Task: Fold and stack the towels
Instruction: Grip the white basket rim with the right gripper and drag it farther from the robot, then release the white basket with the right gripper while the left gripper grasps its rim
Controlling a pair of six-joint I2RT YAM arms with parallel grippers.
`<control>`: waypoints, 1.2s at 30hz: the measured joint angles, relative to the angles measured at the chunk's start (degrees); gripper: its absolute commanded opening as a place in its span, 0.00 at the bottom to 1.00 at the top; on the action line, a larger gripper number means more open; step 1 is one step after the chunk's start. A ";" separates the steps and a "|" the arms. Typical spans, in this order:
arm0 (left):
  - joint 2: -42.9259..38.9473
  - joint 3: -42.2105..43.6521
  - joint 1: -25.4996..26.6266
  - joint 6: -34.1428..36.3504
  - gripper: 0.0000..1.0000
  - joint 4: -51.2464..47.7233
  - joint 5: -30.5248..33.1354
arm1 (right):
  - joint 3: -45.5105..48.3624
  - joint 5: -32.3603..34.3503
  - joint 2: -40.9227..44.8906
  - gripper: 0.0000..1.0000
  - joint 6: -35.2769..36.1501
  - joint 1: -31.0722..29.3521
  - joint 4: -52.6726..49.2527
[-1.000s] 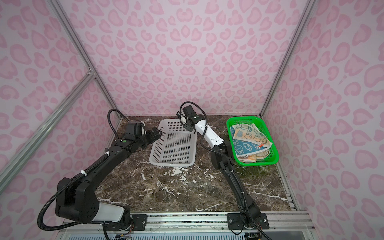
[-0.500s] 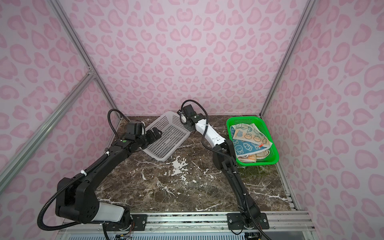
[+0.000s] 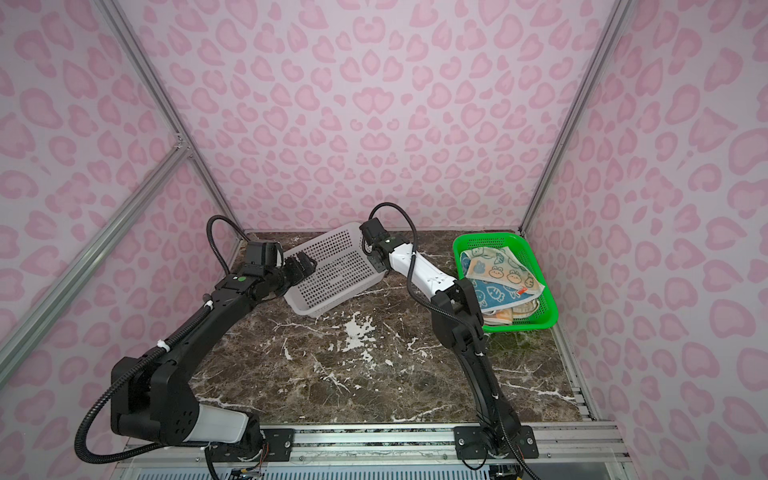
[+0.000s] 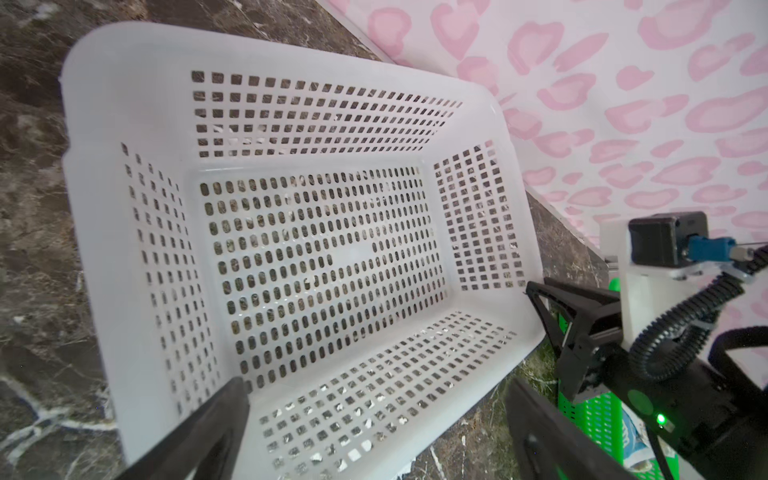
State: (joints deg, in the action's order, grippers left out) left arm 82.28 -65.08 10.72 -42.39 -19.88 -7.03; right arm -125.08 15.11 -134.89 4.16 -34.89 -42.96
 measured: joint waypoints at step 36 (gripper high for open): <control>-5.70 8.13 -11.54 -7.63 0.97 -2.71 -2.25 | -27.15 -12.44 -19.06 0.40 -42.53 -8.83 3.37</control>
State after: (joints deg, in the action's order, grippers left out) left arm 76.58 -56.95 -0.82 -50.02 -22.59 -9.28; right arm -152.22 2.68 -153.95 -38.37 -43.72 -39.59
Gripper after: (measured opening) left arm 0.974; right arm 0.337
